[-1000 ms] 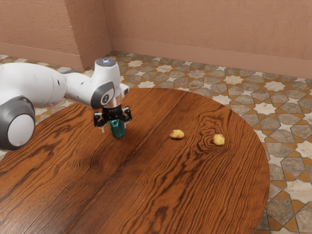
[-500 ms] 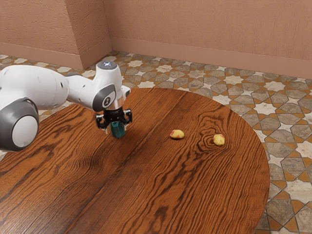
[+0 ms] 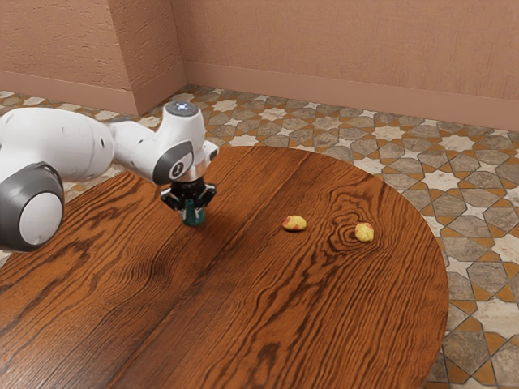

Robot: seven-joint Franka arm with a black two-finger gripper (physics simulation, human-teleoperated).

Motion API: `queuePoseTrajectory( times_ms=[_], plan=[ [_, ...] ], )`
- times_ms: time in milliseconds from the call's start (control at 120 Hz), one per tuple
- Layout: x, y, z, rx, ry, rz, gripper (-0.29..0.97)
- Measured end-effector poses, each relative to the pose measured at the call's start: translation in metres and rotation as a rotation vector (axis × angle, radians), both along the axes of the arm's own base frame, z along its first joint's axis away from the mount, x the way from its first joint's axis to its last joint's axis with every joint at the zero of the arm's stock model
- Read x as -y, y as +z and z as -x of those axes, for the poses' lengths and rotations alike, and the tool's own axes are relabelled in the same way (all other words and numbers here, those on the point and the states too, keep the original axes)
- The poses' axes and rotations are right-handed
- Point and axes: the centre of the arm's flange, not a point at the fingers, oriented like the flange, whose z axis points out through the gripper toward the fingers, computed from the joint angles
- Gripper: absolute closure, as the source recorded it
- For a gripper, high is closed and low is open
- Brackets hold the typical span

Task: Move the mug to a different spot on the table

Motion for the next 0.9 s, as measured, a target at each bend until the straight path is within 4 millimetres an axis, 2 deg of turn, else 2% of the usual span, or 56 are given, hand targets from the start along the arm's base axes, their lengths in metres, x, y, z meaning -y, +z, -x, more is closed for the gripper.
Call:
queuePoseTrajectory(
  times_ms=[133,333,658,733,900],
  plan=[
    [-0.003,0.006,-0.003,0.005,-0.041,-0.063,0.69],
    [-0.006,0.010,-0.010,0.087,-0.093,-0.108,0.71],
    [0.003,0.028,-0.021,0.227,-0.208,-0.172,0.70],
    [0.007,0.029,-0.012,0.229,-0.218,-0.167,0.71],
    [0.014,0.017,0.032,0.192,-0.218,-0.124,0.72]
  ],
)
